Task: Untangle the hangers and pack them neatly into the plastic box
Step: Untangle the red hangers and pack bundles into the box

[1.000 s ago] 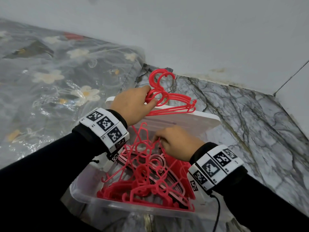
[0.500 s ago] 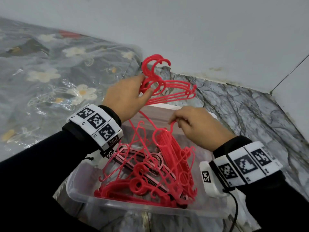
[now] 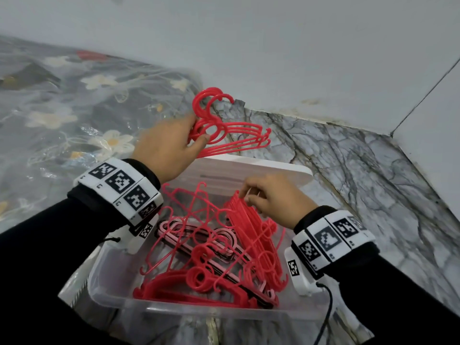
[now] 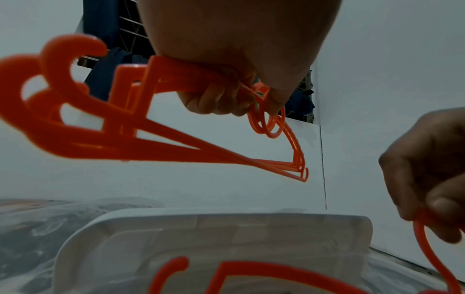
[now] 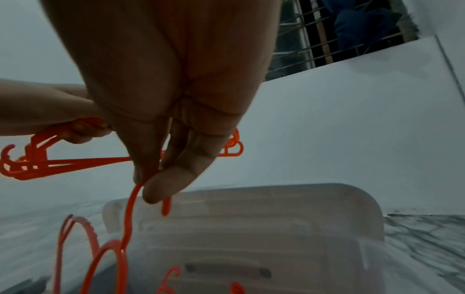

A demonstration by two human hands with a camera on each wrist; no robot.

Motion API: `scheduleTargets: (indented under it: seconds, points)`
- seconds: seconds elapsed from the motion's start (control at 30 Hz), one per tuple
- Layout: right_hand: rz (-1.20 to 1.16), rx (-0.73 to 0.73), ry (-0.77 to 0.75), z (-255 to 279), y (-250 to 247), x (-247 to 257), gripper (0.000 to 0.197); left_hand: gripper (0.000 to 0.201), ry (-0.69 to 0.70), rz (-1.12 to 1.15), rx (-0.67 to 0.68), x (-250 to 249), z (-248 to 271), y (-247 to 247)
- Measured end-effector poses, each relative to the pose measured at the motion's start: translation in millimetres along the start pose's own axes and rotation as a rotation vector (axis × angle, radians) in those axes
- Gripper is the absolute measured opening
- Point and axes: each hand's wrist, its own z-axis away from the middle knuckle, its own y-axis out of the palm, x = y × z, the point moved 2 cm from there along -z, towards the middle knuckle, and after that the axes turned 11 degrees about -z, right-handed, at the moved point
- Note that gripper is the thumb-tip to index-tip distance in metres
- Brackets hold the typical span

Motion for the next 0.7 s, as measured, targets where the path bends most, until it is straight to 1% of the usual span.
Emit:
scheduleTargets:
  seconds: [0.13,0.17,0.2,0.27,0.33,0.4,0.5,0.53,0.6,0.7]
  points:
    - [-0.002,-0.14,-0.122,2,-12,11,0.014,0.032,0.063,-0.033,0.105,-2,5,5]
    - [0.026,-0.153,-0.161,3,-15,14,0.014,0.034,0.084,-0.041,0.136,-3,6,7]
    - [0.074,-0.144,-0.198,3,-16,17,0.014,0.041,0.101,-0.042,0.18,-5,8,9]
    - [0.204,-0.097,-0.262,3,-13,20,0.015,0.06,0.12,-0.037,0.294,-9,12,13]
    - [0.278,-0.085,-0.296,3,-9,21,0.016,0.069,0.153,-0.019,0.382,-14,17,19]
    - [0.237,-0.15,-0.311,3,-14,21,0.016,0.074,0.205,-0.013,0.419,-19,20,23]
    - [0.075,-0.328,-0.359,5,-29,18,0.011,0.081,0.303,-0.017,0.465,-24,20,25]
    - [0.039,-0.363,-0.369,5,-32,18,0.01,0.079,0.322,-0.005,0.483,-25,20,25]
    - [0.021,-0.406,-0.367,5,-34,16,0.009,0.065,0.334,0.001,0.483,-28,19,25]
    - [-0.003,-0.45,-0.313,5,-34,10,0.01,0.042,0.348,-0.055,0.407,-30,20,25]
